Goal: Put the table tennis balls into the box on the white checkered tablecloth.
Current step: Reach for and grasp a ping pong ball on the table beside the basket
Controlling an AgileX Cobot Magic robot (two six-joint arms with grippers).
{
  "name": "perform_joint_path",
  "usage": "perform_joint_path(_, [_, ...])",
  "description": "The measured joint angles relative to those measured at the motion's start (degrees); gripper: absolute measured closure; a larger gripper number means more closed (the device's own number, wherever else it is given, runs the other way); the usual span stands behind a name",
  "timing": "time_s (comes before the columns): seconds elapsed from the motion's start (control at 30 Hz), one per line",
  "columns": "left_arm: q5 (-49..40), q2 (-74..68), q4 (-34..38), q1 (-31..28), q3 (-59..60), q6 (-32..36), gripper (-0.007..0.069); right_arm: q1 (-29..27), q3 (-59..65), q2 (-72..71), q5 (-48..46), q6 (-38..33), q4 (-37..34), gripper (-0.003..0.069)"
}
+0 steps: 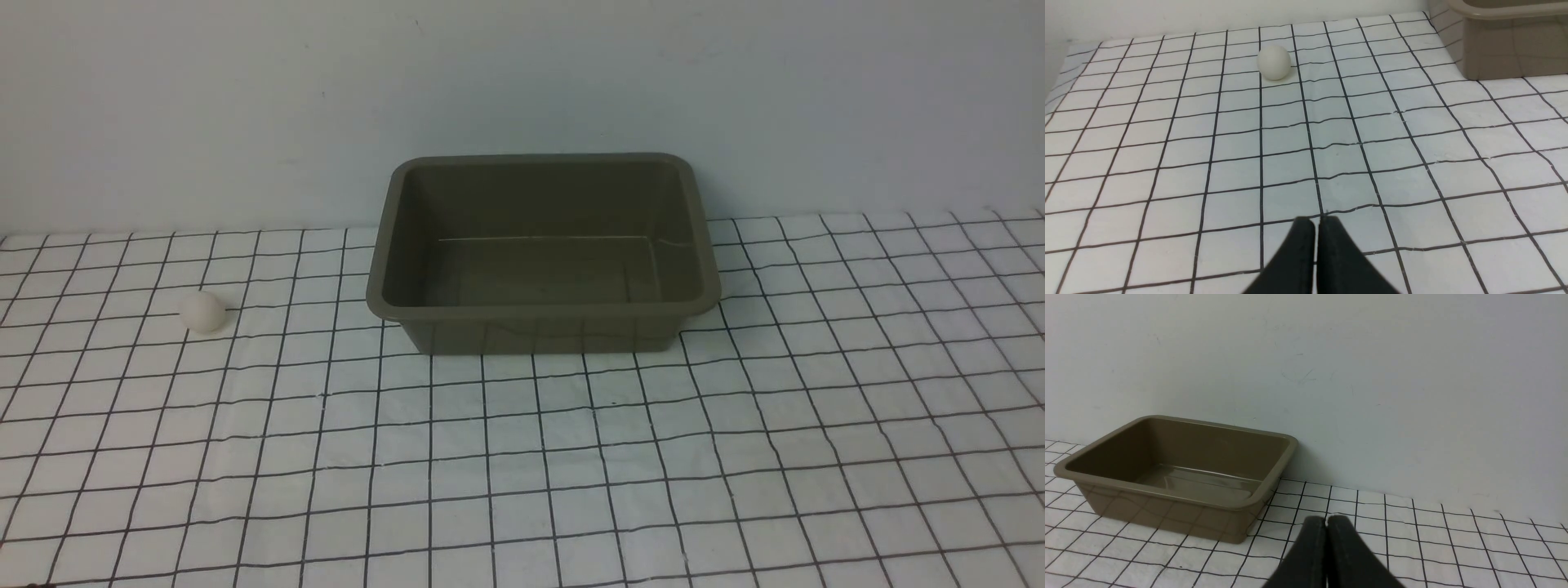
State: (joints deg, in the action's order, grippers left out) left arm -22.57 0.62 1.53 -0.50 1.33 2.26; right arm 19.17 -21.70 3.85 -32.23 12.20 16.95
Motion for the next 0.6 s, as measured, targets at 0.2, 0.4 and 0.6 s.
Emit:
perform_joint_path(0.2, [0.9,0.0,2.2,0.0,0.1,-0.7,0.0629,0.0,0.0,0.0,0.0,0.0,0.0,0.0676])
perform_joint_path(0.4, [11.5,0.0,26.1,0.0,0.3,-10.0,0.0629,0.0,0.0,0.0,0.0,0.0,0.0,0.0676])
perform_joint_path(0.6, [23.8,0.0,55.3,0.0,0.3,-15.1,0.0629,0.0,0.0,0.0,0.0,0.0,0.0,0.0676])
